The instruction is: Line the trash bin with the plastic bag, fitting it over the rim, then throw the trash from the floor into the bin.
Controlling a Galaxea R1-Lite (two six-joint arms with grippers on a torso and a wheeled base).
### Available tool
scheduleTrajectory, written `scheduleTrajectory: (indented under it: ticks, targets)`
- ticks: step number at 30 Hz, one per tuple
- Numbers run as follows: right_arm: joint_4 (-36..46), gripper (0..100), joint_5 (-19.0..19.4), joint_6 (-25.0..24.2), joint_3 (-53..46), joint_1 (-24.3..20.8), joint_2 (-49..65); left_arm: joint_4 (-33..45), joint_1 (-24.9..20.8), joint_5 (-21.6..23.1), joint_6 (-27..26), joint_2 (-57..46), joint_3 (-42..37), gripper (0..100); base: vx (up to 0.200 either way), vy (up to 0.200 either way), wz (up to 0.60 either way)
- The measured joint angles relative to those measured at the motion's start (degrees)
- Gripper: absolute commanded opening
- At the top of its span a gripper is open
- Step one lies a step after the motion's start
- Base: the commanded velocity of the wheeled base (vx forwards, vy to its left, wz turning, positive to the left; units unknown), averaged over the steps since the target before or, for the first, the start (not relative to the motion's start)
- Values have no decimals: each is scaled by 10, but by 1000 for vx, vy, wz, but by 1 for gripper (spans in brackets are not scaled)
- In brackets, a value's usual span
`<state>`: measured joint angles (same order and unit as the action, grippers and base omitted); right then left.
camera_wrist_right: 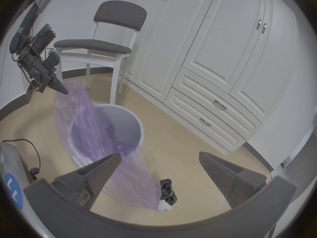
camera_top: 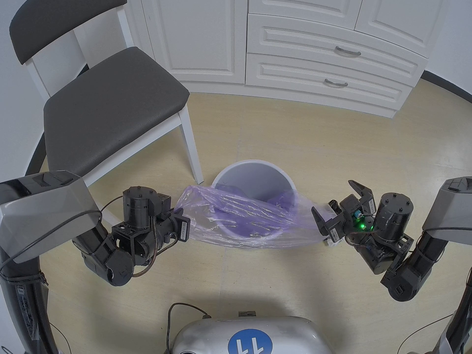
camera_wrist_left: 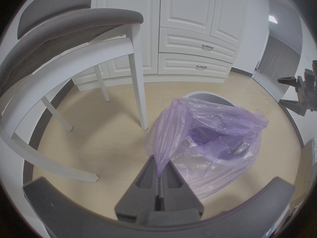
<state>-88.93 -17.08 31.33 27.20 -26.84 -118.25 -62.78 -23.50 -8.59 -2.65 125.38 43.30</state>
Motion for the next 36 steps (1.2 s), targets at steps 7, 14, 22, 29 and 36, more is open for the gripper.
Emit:
scheduleTrajectory:
  ticks: [7, 14, 22, 29, 36]
  targets:
    - [0, 100, -2, 1, -47, -37, 25, -2, 0, 3, 17, 0, -2, 100, 0, 0, 0]
    - [0, 100, -5, 4, -79, -80, 59, 6, 4, 60, 15, -33, -39, 100, 0, 0, 0]
    - [-1, 100, -7, 5, -95, -104, 79, 91, 11, 105, -13, -137, -88, 100, 0, 0, 0]
    - [0, 100, -19, 2, -85, -122, 73, 121, -1, 109, -20, -226, -110, 100, 0, 0, 0]
    - [4, 100, -58, 1, -9, -140, 46, 101, -2, 85, -29, -288, -115, 100, 0, 0, 0]
